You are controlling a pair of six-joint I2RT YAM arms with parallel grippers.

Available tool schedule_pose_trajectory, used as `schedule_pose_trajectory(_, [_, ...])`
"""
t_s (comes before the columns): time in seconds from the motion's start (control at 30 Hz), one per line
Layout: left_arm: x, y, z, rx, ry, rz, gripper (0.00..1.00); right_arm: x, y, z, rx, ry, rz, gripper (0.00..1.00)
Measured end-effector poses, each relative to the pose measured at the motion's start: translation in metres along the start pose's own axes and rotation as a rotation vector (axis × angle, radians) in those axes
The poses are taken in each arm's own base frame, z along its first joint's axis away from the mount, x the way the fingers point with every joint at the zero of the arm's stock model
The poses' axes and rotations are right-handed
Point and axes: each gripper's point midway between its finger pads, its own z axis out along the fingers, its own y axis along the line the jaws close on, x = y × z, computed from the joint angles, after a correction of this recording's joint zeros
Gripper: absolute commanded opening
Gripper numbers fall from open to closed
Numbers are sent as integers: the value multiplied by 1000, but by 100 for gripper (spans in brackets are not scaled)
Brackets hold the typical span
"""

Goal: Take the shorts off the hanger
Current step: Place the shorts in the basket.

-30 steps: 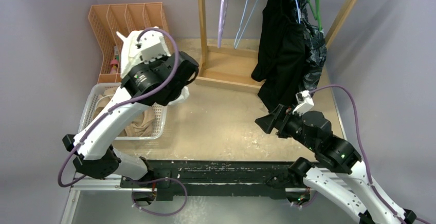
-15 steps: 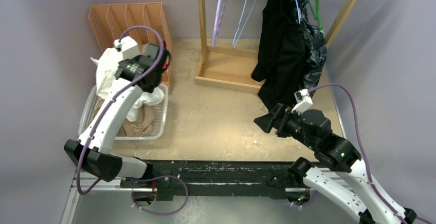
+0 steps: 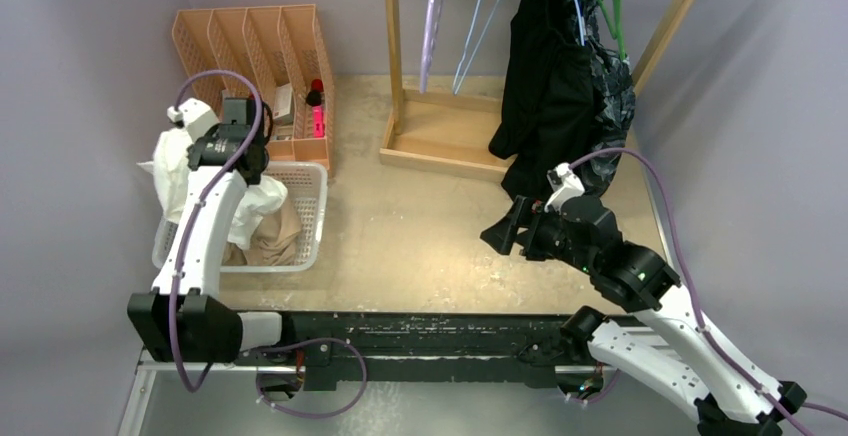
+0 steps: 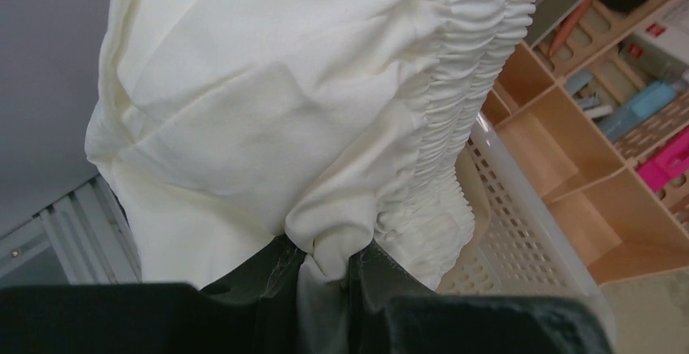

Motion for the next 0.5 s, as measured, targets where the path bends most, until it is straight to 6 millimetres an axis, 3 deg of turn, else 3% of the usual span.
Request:
schedule_pose_trajectory(0.1, [39, -20, 19, 36, 89, 55, 0, -3, 2, 3, 4, 4, -23, 89])
schedule_pose_trajectory(0.27, [98, -18, 36, 53, 201, 113, 0, -5, 4, 4, 1, 0, -32, 89])
schedule_pose_trajectory(0.47, [141, -16, 55, 29, 301, 94, 0, -8, 7, 3, -14, -14, -31, 89])
schedule_pose_trajectory(0.5, [147, -17, 60, 23, 328, 83, 4, -8, 7, 3, -13, -14, -31, 89])
